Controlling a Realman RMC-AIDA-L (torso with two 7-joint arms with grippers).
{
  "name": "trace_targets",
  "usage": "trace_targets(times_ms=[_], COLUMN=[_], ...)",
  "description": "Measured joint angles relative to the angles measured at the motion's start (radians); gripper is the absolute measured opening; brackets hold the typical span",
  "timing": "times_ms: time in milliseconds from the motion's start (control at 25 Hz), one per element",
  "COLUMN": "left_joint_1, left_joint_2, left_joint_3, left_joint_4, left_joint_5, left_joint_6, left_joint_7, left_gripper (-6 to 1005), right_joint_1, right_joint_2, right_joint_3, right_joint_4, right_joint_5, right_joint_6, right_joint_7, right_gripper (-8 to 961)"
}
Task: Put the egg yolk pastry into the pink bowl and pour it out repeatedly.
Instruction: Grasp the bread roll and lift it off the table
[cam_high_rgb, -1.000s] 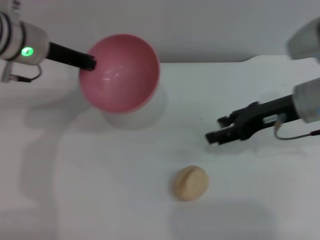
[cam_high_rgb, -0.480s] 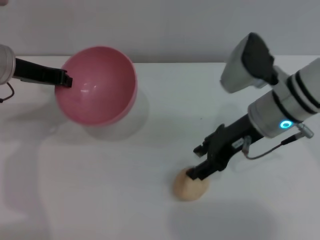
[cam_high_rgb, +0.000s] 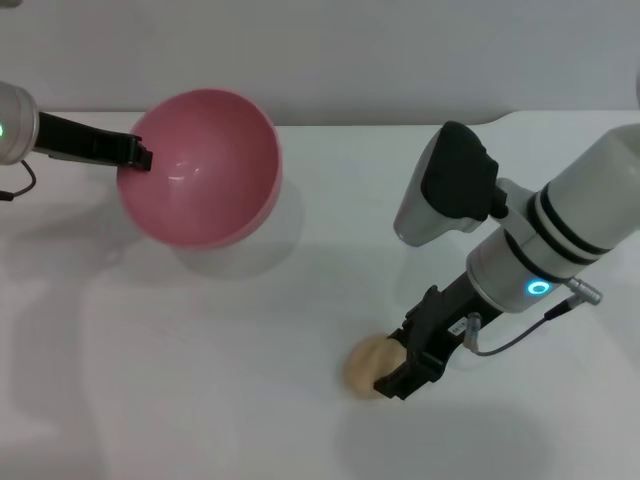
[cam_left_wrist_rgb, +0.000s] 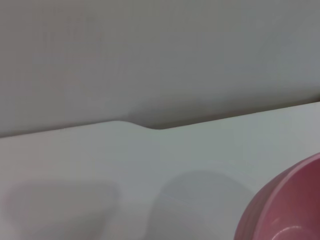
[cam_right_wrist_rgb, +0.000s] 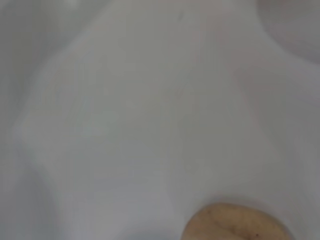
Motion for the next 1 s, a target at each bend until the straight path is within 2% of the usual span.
trace_targets(times_ms=[280, 480, 680, 880, 920, 1000], left_joint_1=[0.0, -0.002, -0.002, -0.004, -0.004, -0.008], left_joint_2=[0.0, 0.0, 0.0, 0.0, 0.0, 0.0], left_joint_3=[0.043, 0.057, 0.064, 0.097, 0.105, 0.125], left_joint_4=[0.001, 0.001, -0.005, -0.01, -0.011, -0.013], left_joint_5=[0.0, -0.002, -0.002, 0.0, 0.0, 0.0], left_joint_6=[-0.02, -0.032, -0.051, -0.076, -0.079, -0.084], left_joint_7=[0.0, 0.0, 0.0, 0.0, 0.0, 0.0], left_gripper=[-3, -3, -3, -3, -2, -2], right_joint_1=[-0.004, -0.027, -0.063, -0.123, -0.148, -0.161], right_joint_2=[0.001, 0.0, -0.002, -0.008, -0.008, -0.009], right_joint_3=[0.004, 0.062, 0.193, 0.388, 0.459, 0.496], right_joint_4=[0.011, 0.01, 0.003, 0.001, -0.002, -0.011], right_joint_5=[0.004, 0.011, 0.025, 0.118, 0.159, 0.171], right_joint_6=[0.028, 0.044, 0.033, -0.027, -0.06, -0.079], right_joint_7=[0.001, -0.004, -0.03, -0.149, -0.193, -0.21], right_gripper=[530, 496, 455, 393, 381, 357])
